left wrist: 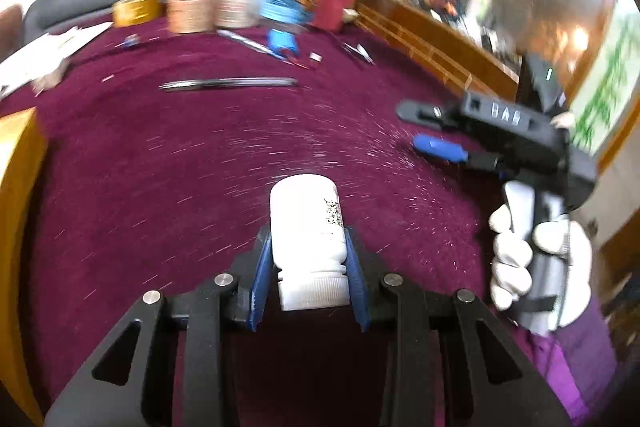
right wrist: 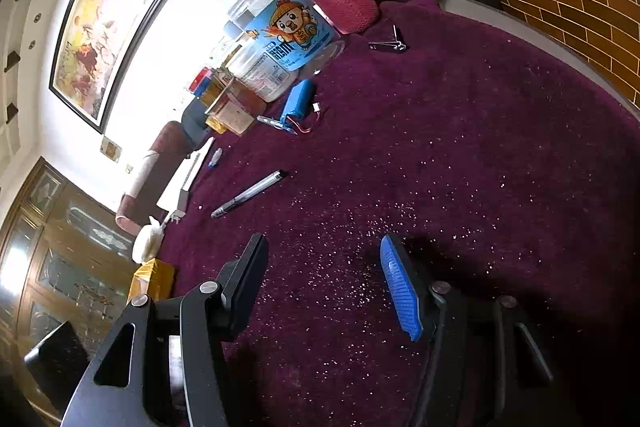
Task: Organize rigid objects
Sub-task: 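Pass the green-labelled bottle from the right gripper into the left gripper, then grasp the clear ballpoint pen with right while left holds the green-labelled bottle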
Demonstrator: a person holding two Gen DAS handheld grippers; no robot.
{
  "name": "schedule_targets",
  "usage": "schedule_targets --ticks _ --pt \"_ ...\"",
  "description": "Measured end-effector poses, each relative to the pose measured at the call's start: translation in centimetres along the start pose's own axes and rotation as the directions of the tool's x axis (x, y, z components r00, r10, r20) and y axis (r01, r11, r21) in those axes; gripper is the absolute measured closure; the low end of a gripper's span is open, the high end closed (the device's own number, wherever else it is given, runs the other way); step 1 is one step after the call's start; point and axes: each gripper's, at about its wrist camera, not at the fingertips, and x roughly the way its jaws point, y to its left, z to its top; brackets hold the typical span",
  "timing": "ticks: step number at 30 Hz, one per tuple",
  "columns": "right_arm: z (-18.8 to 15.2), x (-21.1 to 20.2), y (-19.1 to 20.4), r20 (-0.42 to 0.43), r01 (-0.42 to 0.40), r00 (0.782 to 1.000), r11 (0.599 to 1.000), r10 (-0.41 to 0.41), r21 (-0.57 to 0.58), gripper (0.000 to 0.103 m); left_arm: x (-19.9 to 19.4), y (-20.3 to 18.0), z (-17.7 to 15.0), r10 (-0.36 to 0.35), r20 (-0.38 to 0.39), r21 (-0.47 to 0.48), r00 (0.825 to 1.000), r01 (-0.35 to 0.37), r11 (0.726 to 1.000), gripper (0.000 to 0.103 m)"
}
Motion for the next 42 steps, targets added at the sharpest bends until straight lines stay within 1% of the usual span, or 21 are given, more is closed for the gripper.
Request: schedule_targets --ticks 5,7,10,13,15,16,18,19,23,24,25,26,27,28,30,32,36,38,39,40,42 --pt "-0.4 0.4 0.7 -0.004 0.049 0.999 0.999 -0.049 -0.021 0.05 -1.6 5.1 -0.5 0.003 0.032 -0.136 0.999 0.001 0.991 0.072" --pt "-0.6 0.8 2.4 -0.03 0.04 0.999 0.998 -0.041 -0.056 0.05 -1.4 6.8 -0.5 -0.009 0.033 -0.189 0.999 0.015 0.982 0.072" --pt "-1.2 2.8 7.9 -0.086 0.076 0.991 0.965 -0.101 -0.251 0.05 -1.0 8.0 -0.9 -0.034 0.046 -0.225 0.998 0.043 0.973 0.072" --pt "-1.3 6.2 13.3 -0.125 0.104 0.975 0.878 -0.183 -0.468 0.05 -0.4 8.6 -1.0 -0.087 0.049 -0.259 0.995 0.097 0.961 0.072" --pt "-1.1 8.9 16.2 -0.121 0.121 0.963 0.79 -0.239 -0.601 0.05 -0.1 9.2 -1.2 -0.124 0.039 -0.292 0.992 0.13 0.948 0.072" --pt "-0.8 10.8 17.7 -0.107 0.135 0.954 0.721 -0.279 -0.679 0.05 -0.1 9.7 -1.2 -0.146 0.048 -0.31 0.988 0.154 0.938 0.072" --pt "-0.4 13.7 19.2 -0.084 0.16 0.935 0.62 -0.345 -0.768 0.05 -0.1 9.9 -1.3 -0.167 0.053 -0.322 0.985 0.175 0.93 0.072" --pt "-0.3 15.5 19.7 -0.099 0.148 0.922 0.578 -0.373 -0.802 0.05 0.0 9.9 -1.2 -0.168 0.053 -0.322 0.984 0.177 0.93 0.072" --pt "-0.3 20.0 20.1 -0.131 0.118 0.883 0.485 -0.45 -0.867 0.051 0.0 9.9 -1.2 -0.175 0.055 -0.324 0.983 0.184 0.928 0.072" --pt "0.1 20.3 20.0 -0.133 0.106 0.898 0.498 -0.42 -0.861 0.052 0.0 10.0 -1.2 -0.179 0.056 -0.327 0.982 0.187 0.926 0.072" --pt "0.5 20.8 19.8 -0.148 0.104 0.894 0.518 -0.423 -0.849 0.054 0.0 10.1 -1.2 -0.181 0.057 -0.328 0.982 0.19 0.925 0.072" --pt "1.1 20.9 19.4 -0.19 0.083 0.896 0.572 -0.401 -0.816 0.073 -0.1 10.2 -1.2 -0.182 0.057 -0.329 0.982 0.191 0.925 0.072" --pt "1.6 21.0 18.9 -0.257 0.04 0.895 0.639 -0.365 -0.768 0.079 -0.1 10.2 -1.2 -0.182 0.057 -0.329 0.982 0.191 0.925 0.072" --pt "1.7 20.9 18.7 -0.278 0.037 0.891 0.667 -0.36 -0.744 0.08 -0.1 10.2 -1.2 -0.183 0.057 -0.329 0.982 0.191 0.925 0.072" --pt "1.2 20.5 18.8 -0.281 0.041 0.886 0.666 -0.368 -0.744 0.09 0.1 10.3 -1.1 -0.185 0.058 -0.332 0.981 0.193 0.923 0.072" --pt "0.7 19.9 18.7 -0.309 0.032 0.88 0.695 -0.36 -0.718 0.093 0.0 10.3 -1.1 -0.189 0.059 -0.336 0.98 0.198 0.921 0.072" --pt "-1.2 17.7 18.1 -0.349 0.009 0.876 0.737 -0.332 -0.676 0.093 0.0 10.4 -1.2 -0.193 0.061 -0.339 0.979 0.202 0.919 0.072" --pt "-2.5 16.4 17.8 -0.328 0.02 0.887 0.736 -0.326 -0.677 0.093 0.0 10.4 -1.3 -0.191 0.06 -0.335 0.98 0.2 0.921 0.072" --pt "-2.9 15.8 17.6 -0.302 0.034 0.902 0.749 -0.308 -0.662 0.093 -0.1 10.3 -1.3 -0.191 0.06 -0.333 0.98 0.201 0.921 0.072" --pt "-2.7 15.6 17.5 -0.298 0.042 0.907 0.768 -0.298 -0.639 0.094 -0.1 10.4 -1.3 -0.194 0.062 -0.334 0.979 0.203 0.92 0.072" --pt "-2.6 14.6 17.1 -0.308 0.031 0.921 0.831 -0.24 -0.555 0.094 -0.1 10.6 -1.4 -0.207 0.067 -0.344 0.976 0.218 0.913 0.072"
